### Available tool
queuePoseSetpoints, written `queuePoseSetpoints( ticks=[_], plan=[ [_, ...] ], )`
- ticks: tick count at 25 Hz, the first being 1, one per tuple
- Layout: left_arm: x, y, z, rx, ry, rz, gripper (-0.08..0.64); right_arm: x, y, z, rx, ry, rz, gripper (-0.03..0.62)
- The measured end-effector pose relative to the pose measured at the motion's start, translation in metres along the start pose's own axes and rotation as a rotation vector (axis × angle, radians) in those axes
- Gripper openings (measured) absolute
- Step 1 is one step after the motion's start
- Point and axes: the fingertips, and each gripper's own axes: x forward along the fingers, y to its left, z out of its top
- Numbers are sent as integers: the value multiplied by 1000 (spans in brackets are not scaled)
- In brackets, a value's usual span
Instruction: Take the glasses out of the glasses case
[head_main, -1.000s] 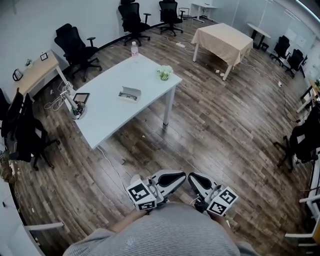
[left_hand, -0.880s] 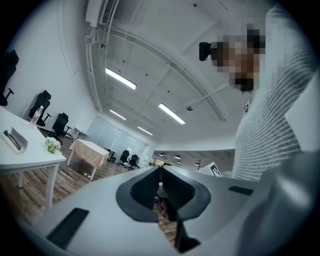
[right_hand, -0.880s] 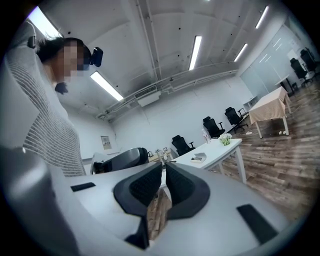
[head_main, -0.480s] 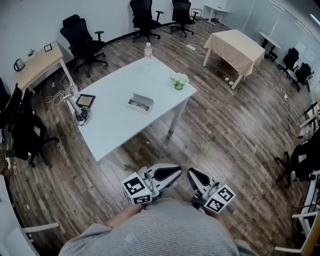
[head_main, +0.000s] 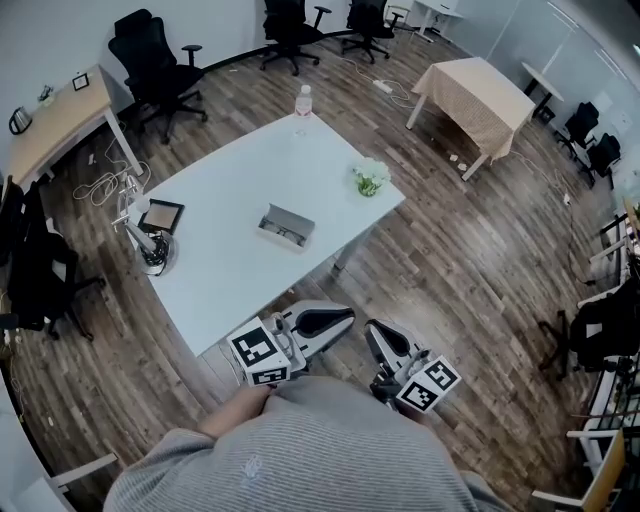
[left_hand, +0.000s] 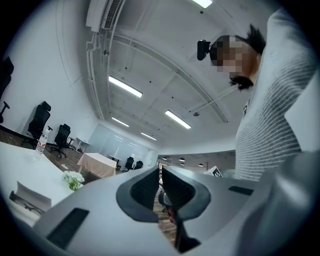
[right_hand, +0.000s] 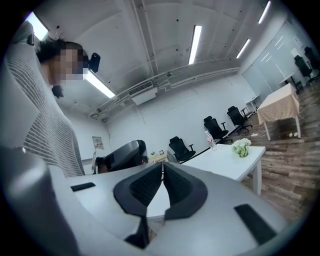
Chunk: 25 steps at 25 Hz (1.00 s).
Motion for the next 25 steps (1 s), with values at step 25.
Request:
queuePoseSetpoints(
  ticks=[25],
  plan=[
    [-20, 138, -16, 127, 317, -169, 14, 110, -65, 30, 49, -94, -152, 17]
  ],
)
